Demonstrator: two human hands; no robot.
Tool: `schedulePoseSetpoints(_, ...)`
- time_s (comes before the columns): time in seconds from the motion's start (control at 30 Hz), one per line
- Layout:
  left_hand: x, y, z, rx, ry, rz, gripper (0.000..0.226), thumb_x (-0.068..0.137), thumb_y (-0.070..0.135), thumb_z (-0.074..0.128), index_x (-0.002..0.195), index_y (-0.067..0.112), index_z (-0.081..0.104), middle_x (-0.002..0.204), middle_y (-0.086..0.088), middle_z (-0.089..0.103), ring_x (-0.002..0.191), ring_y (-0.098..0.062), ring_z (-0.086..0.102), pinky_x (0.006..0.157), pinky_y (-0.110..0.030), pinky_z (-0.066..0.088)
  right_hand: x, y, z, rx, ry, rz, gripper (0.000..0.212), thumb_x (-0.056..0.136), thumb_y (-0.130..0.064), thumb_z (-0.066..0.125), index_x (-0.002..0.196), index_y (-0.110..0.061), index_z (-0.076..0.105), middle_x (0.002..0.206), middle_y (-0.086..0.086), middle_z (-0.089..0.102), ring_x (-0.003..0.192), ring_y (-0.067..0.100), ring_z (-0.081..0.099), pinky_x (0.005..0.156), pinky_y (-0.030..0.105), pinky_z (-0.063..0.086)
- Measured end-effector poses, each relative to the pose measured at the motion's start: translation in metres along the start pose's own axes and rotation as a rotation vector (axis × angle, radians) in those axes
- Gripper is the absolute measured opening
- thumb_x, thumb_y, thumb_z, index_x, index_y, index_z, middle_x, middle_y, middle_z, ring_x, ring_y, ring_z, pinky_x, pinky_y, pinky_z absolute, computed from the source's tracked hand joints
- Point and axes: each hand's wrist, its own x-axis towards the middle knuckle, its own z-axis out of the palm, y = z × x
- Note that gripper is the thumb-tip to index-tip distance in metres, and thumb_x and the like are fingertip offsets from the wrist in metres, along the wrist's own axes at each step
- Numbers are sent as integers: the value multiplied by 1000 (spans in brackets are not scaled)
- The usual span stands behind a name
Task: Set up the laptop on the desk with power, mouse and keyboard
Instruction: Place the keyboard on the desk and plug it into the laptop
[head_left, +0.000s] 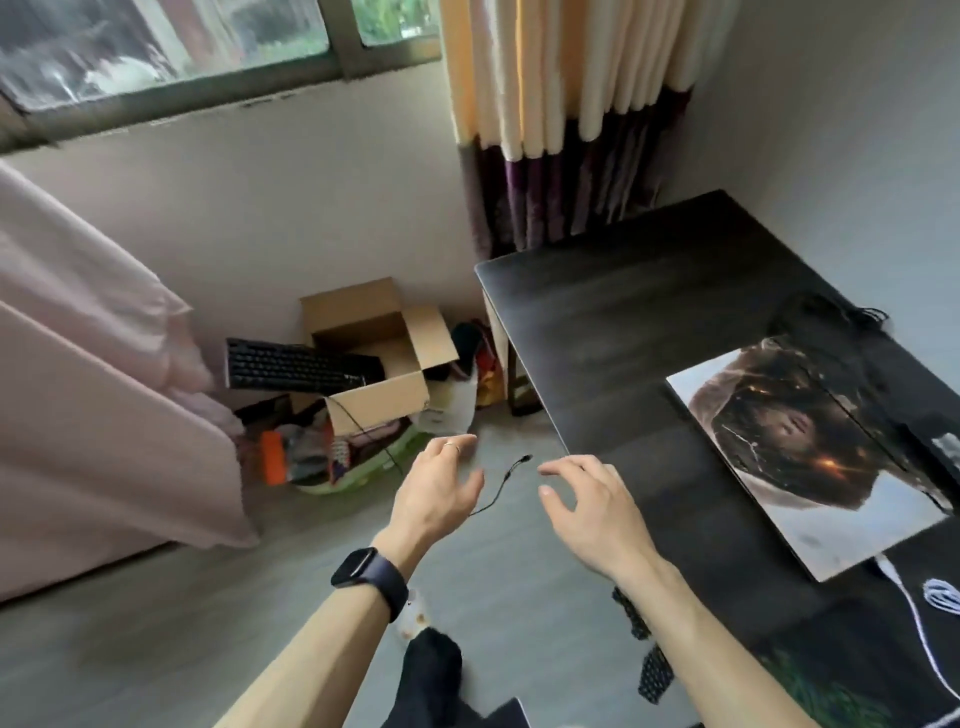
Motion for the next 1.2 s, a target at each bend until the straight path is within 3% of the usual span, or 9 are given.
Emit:
schedulePoseSetpoints(0.27, 54, -142, -107, -25, 102, -139, 47, 93, 36, 55, 139, 26, 52, 139, 4, 52, 128, -14, 50, 106, -26, 39, 106, -126, 78, -14, -130, -108, 32, 99, -38, 53, 129, -32, 60, 132, -12, 55, 123, 13, 47, 99, 26, 36)
schedulePoseSetpoints(0.43, 87, -210, -155, -45, 114, -225, 51, 92, 38, 54, 141, 26, 49, 141, 2, 51, 127, -15, 50, 105, -33, 43, 155, -181, 116, 1, -247, -109, 35, 100, -39, 52, 134, -32, 56, 136, -12, 53, 125, 11, 45, 101, 25, 36)
schedulePoseSetpoints(0.57, 115, -249, -183, -45, 68, -303, 51, 92, 39, 52, 142, 29, 46, 142, 5, 50, 128, -14, 49, 104, -31, 43, 199, -214, 136, 11, -292, -119, 37, 100, -40, 51, 135, -33, 55, 138, -14, 53, 126, 8, 46, 104, 27, 40)
schedulePoseSetpoints(1.0, 208, -306, -214, 11, 41, -486, 53, 94, 39, 51, 145, 29, 42, 147, 1, 47, 133, -18, 45, 109, -37, 40, 362, -253, 190, -86, -564, -224, 44, 101, -42, 46, 143, -29, 46, 143, -7, 52, 133, 15, 44, 110, 33, 40)
schedulePoseSetpoints(1.2, 260, -333, -209, 123, -135, -447, 55, 93, 39, 49, 145, 25, 41, 148, -1, 45, 133, -22, 44, 109, -40, 40, 409, -238, 238, -81, -654, -50, 47, 100, -43, 45, 144, -24, 45, 144, -1, 51, 132, 20, 48, 106, 38, 43)
